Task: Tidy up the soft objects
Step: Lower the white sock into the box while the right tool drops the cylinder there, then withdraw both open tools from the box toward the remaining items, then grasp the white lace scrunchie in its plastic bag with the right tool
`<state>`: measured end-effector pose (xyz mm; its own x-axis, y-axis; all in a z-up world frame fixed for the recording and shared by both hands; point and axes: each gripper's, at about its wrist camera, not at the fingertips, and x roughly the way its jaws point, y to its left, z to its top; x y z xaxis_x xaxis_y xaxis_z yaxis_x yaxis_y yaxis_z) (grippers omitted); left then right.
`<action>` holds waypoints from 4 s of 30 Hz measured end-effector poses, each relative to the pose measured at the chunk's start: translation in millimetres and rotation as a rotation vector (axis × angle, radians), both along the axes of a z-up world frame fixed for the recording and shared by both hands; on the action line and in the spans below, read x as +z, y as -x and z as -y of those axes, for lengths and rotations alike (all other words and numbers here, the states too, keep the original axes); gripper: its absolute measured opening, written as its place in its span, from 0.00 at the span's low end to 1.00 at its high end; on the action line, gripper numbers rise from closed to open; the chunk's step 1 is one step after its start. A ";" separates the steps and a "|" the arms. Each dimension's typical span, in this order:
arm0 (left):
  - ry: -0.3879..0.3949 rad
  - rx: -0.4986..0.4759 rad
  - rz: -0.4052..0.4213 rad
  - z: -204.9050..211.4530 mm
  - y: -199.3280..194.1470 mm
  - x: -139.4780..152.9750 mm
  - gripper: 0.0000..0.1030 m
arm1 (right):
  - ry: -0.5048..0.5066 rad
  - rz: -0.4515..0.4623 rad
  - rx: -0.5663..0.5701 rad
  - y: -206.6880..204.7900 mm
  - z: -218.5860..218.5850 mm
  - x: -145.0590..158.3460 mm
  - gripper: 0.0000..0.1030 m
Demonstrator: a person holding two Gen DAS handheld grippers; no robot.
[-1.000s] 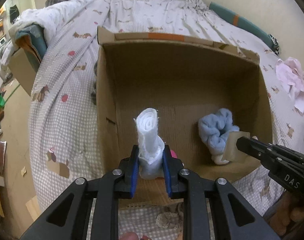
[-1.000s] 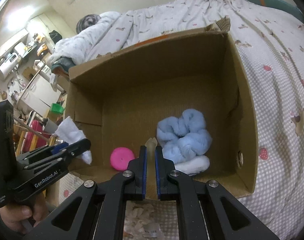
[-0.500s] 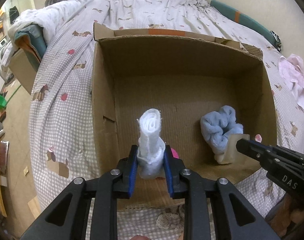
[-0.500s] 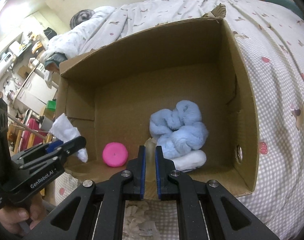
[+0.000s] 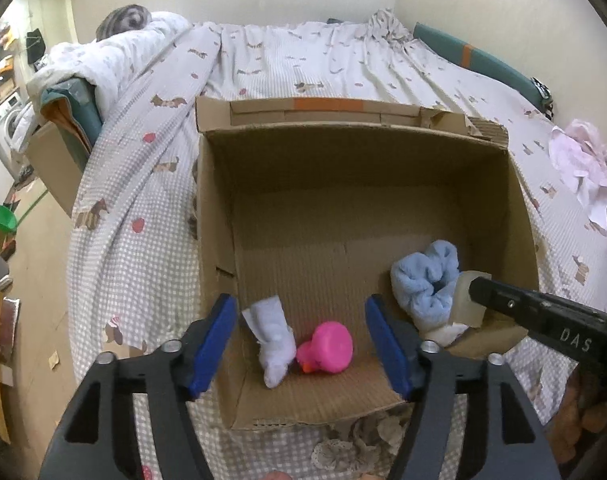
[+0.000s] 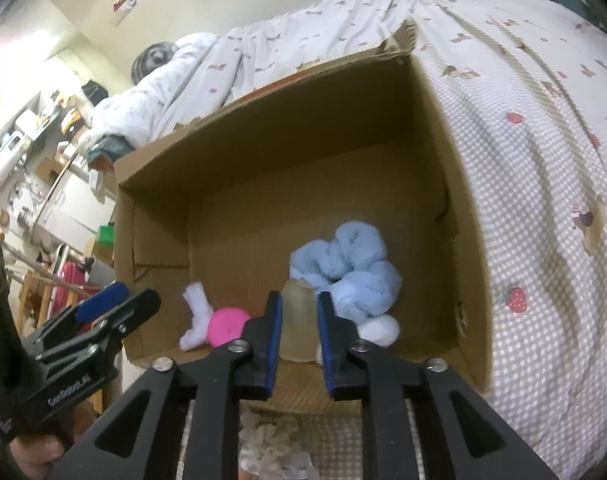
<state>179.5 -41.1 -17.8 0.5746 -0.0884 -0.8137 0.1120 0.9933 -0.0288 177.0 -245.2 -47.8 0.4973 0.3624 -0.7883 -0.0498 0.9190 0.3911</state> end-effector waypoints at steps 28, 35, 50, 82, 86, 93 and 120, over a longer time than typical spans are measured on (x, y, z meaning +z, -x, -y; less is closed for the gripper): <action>-0.009 0.099 0.079 -16.4 15.2 16.6 0.91 | 0.023 0.155 -0.107 27.7 11.5 34.6 1.00; -0.038 -0.018 0.070 -9.4 39.2 13.9 0.91 | 0.081 0.171 -0.087 55.0 2.5 43.0 1.00; 0.001 -0.014 -0.072 -25.2 93.3 -2.3 0.91 | 0.130 0.135 -0.002 99.7 -5.1 35.5 1.00; 0.027 0.103 -0.066 -58.5 124.2 12.7 0.91 | 0.129 0.136 0.005 132.2 -22.4 40.2 1.00; 0.016 0.125 -0.052 -58.0 124.3 19.2 0.91 | 0.158 0.127 0.066 138.9 -27.1 44.1 1.00; -0.027 0.100 -0.058 -39.9 116.8 12.0 0.91 | 0.167 -0.068 0.104 128.1 -26.8 6.9 1.00; 0.045 0.185 -0.183 -56.8 104.7 -18.6 0.90 | 0.340 -0.206 0.312 114.7 -74.3 -64.2 0.23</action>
<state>74.8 15.7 -36.5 0.4284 -0.0344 -0.9029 -0.0822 0.9936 -0.0769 62.3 -170.8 -112.0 0.2274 0.1743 -0.9581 -0.2957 0.9498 0.1025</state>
